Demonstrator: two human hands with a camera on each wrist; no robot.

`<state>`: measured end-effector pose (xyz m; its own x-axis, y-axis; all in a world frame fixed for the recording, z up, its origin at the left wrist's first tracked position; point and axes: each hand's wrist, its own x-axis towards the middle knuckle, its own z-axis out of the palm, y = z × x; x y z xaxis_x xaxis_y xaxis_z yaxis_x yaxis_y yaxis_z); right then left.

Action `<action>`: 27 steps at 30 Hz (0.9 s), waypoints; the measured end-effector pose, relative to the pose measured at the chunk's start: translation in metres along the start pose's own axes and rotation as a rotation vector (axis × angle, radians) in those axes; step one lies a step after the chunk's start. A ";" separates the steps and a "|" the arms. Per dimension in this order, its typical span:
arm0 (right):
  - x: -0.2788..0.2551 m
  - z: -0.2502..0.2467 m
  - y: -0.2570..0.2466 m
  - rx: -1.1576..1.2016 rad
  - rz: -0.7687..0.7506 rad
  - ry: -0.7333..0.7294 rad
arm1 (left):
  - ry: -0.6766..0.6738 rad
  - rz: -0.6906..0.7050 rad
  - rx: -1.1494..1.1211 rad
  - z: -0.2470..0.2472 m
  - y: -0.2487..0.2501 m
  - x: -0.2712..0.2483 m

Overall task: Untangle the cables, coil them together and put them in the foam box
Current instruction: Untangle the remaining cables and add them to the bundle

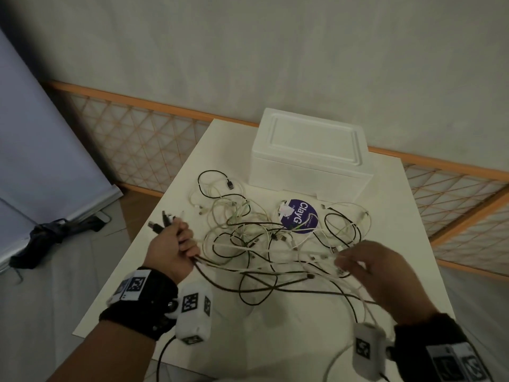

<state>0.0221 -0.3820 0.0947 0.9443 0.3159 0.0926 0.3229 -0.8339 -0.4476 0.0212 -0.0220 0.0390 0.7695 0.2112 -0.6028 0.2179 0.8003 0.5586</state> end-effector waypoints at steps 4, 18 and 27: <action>0.007 -0.023 0.001 -0.012 0.125 0.036 | 0.057 -0.005 0.157 -0.018 0.014 0.002; 0.029 0.010 -0.053 -0.354 0.261 -0.245 | 0.004 0.421 0.824 0.026 0.003 -0.008; 0.016 -0.028 -0.048 -0.273 0.276 0.000 | -0.094 0.398 0.577 0.026 0.017 -0.010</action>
<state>0.0232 -0.3498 0.1423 0.9980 0.0631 0.0019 0.0622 -0.9772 -0.2029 0.0328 -0.0253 0.0691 0.8997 0.3556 -0.2530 0.1728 0.2420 0.9548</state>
